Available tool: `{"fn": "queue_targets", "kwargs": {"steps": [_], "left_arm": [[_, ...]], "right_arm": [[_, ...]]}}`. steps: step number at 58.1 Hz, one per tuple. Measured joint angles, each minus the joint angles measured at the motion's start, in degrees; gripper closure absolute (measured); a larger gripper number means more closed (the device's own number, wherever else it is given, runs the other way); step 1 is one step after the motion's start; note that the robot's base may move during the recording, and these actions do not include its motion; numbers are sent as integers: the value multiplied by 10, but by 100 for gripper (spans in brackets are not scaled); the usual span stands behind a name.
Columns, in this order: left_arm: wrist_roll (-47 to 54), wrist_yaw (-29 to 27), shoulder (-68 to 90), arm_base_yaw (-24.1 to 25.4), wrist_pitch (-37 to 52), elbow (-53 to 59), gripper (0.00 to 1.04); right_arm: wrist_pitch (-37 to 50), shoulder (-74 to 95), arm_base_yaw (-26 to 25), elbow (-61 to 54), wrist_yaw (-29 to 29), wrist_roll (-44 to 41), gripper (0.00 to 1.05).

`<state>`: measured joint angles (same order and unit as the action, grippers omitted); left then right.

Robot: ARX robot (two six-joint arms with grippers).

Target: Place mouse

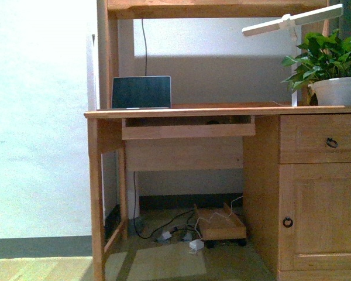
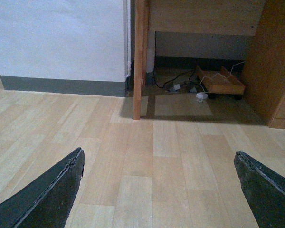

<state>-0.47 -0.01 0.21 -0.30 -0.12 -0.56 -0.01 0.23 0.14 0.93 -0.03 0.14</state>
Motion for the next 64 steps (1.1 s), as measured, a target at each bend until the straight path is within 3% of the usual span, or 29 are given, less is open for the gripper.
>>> {"fn": "queue_targets", "kwargs": {"steps": [64], "left_arm": [[0, 0, 0, 0, 0, 0, 8]], "right_arm": [[0, 0, 0, 0, 0, 0, 7]]}}
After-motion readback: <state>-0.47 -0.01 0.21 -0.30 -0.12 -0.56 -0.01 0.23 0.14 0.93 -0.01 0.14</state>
